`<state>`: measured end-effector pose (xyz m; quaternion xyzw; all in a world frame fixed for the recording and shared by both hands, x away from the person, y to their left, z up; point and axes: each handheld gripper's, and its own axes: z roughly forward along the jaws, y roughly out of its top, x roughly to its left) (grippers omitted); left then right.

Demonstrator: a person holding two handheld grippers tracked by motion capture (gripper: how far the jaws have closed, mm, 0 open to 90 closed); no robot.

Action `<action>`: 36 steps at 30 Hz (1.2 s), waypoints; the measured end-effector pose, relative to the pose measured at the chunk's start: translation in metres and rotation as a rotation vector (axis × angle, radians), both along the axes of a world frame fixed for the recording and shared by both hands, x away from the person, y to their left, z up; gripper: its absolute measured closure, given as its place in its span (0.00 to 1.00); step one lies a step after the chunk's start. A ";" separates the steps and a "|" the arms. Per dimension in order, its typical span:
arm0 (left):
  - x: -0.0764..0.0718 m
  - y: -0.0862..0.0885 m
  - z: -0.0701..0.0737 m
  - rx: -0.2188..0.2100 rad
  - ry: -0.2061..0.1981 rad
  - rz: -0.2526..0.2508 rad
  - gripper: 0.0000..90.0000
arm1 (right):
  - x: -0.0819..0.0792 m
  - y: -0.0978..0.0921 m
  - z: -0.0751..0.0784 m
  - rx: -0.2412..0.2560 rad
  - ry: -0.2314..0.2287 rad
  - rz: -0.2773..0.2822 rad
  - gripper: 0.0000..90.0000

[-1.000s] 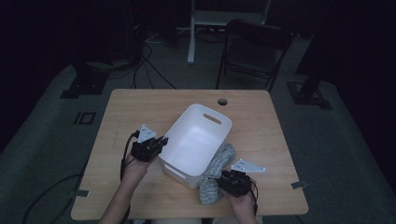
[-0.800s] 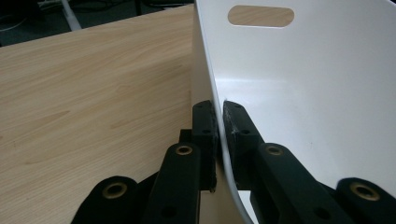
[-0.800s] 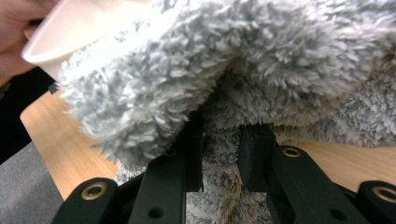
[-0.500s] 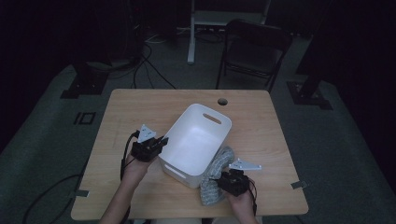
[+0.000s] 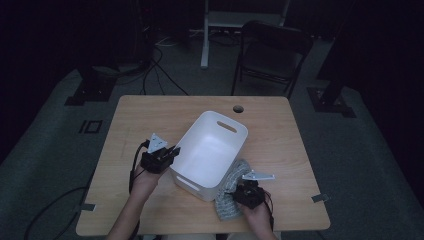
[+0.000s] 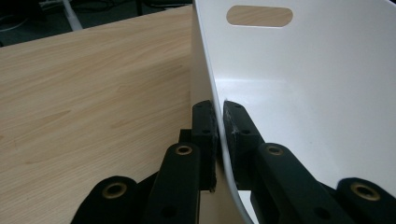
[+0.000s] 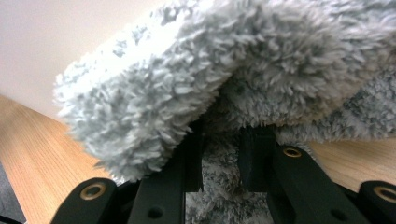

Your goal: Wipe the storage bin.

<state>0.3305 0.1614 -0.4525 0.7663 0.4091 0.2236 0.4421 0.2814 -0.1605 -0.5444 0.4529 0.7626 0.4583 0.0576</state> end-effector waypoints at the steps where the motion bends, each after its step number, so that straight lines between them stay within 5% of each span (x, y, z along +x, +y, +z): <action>1: 0.000 0.000 0.000 0.002 -0.001 0.001 0.93 | -0.001 0.000 0.001 -0.014 -0.005 0.002 0.83; 4: 0.000 0.000 0.000 -0.002 -0.001 0.002 0.93 | -0.002 0.000 0.007 -0.024 -0.023 0.009 0.83; 7: 0.000 0.000 0.000 0.003 -0.003 0.003 0.93 | -0.007 -0.007 0.027 0.019 -0.091 0.002 0.83; 8: 0.000 0.000 0.000 -0.002 -0.004 -0.003 0.93 | -0.013 -0.013 0.048 0.064 -0.166 0.005 0.83; 11: 0.001 0.002 -0.001 -0.010 -0.001 -0.014 0.93 | -0.018 -0.018 0.070 0.124 -0.230 0.000 0.83; 14: 0.001 0.004 -0.001 -0.015 0.001 -0.025 0.93 | -0.014 -0.014 0.077 0.101 -0.268 -0.005 0.83; 23: 0.000 0.001 0.000 0.004 -0.006 -0.027 0.93 | -0.002 -0.014 0.053 0.097 -0.171 -0.048 0.83; 36: -0.001 0.000 0.000 0.002 -0.006 -0.028 0.93 | 0.007 -0.015 0.034 0.058 -0.114 -0.065 0.83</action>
